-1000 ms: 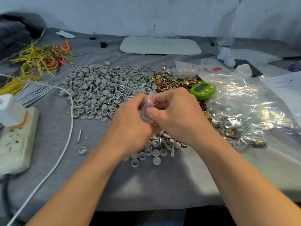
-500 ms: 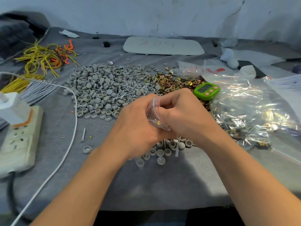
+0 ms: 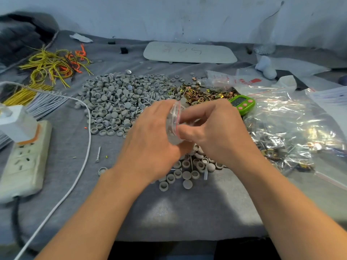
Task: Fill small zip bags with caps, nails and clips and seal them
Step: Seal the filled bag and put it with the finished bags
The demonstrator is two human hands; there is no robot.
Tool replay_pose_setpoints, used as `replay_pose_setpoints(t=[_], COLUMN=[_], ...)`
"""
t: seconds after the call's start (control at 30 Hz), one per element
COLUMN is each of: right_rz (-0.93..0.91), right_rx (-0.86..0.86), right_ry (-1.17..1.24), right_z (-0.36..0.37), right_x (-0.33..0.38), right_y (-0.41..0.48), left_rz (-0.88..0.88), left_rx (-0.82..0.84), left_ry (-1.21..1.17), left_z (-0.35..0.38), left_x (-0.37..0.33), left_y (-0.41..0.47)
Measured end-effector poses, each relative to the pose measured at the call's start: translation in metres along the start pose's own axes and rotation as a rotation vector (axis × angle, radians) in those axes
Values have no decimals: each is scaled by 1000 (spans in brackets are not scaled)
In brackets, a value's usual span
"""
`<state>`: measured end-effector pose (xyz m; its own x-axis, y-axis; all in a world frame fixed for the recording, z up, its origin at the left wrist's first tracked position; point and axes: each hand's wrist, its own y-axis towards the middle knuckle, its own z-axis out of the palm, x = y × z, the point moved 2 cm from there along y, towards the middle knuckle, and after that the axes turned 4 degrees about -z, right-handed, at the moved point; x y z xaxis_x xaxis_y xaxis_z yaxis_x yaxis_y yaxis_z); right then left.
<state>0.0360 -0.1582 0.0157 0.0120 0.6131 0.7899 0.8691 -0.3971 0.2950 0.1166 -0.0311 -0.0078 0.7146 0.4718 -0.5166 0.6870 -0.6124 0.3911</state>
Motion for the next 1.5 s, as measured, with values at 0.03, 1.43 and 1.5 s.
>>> replay_pose_setpoints(t=[0.03, 1.43, 1.5], right_rz=[15, 348, 354], right_rx=[10, 12, 48], right_ry=[-9, -720, -718], right_z=[2, -36, -37], right_x=[1, -62, -64], right_y=[1, 17, 17], left_rz=[22, -184, -185], left_rx=[-3, -2, 1], left_ry=[-19, 13, 15], left_z=[0, -1, 0], left_x=[-1, 16, 17], left_y=[0, -2, -3])
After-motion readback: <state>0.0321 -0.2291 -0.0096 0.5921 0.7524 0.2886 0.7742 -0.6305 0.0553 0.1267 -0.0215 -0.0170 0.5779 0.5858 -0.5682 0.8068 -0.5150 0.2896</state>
